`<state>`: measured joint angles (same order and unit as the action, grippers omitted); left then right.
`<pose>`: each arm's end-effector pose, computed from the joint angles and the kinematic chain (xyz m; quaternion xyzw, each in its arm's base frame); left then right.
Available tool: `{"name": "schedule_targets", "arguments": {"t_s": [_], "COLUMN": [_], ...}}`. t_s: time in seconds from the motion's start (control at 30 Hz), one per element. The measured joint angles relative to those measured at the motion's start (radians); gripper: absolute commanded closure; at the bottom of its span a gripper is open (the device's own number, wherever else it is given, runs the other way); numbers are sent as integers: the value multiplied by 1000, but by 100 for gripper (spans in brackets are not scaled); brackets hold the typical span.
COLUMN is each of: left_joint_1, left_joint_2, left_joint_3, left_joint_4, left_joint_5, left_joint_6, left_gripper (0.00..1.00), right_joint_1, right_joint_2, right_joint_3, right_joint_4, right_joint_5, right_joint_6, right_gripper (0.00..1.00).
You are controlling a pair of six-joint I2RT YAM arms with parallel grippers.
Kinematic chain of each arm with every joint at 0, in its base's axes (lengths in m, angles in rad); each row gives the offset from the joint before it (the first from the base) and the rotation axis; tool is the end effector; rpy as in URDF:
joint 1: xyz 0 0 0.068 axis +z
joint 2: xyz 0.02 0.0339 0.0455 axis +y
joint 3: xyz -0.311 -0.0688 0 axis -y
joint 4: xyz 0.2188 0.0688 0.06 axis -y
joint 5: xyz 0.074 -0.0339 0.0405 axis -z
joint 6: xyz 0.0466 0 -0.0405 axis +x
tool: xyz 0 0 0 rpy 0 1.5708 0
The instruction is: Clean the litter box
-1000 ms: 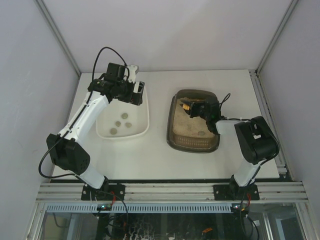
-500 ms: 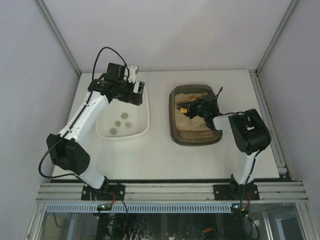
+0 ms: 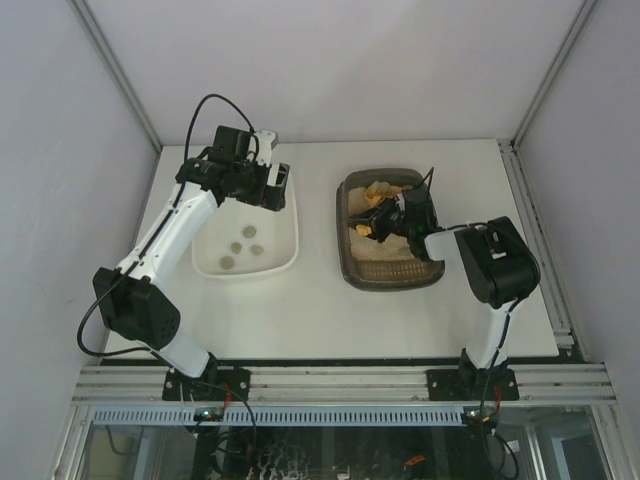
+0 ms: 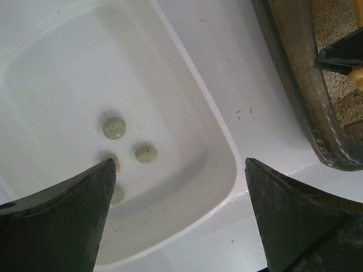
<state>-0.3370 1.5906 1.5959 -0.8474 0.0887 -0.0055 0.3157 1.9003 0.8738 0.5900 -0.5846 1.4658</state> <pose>0.3052 -0.1113 0.3958 0.1696 0.9180 -0.1015 0.3437 0.3604 0.1448 0.2039 0.3094 0.7620 0.5528 0.1345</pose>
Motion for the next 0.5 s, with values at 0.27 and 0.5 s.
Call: {"name": "schedule_targets", "arguments": {"t_s": [0.27, 0.5], "left_joint_1": [0, 0], "left_joint_2": [-3, -54], "left_joint_3": [-30, -82], "left_joint_4": [0, -9], "left_joint_5": [5, 28], "left_joint_6": [28, 76], "left_gripper": [1, 1], "right_joint_1": [13, 21], "right_joint_2": [-43, -119], "right_joint_3": [-77, -256], "right_joint_4": [32, 167], "right_joint_5": [-45, -103], "right_joint_6": [-90, -95], "right_gripper": [100, 100]}}
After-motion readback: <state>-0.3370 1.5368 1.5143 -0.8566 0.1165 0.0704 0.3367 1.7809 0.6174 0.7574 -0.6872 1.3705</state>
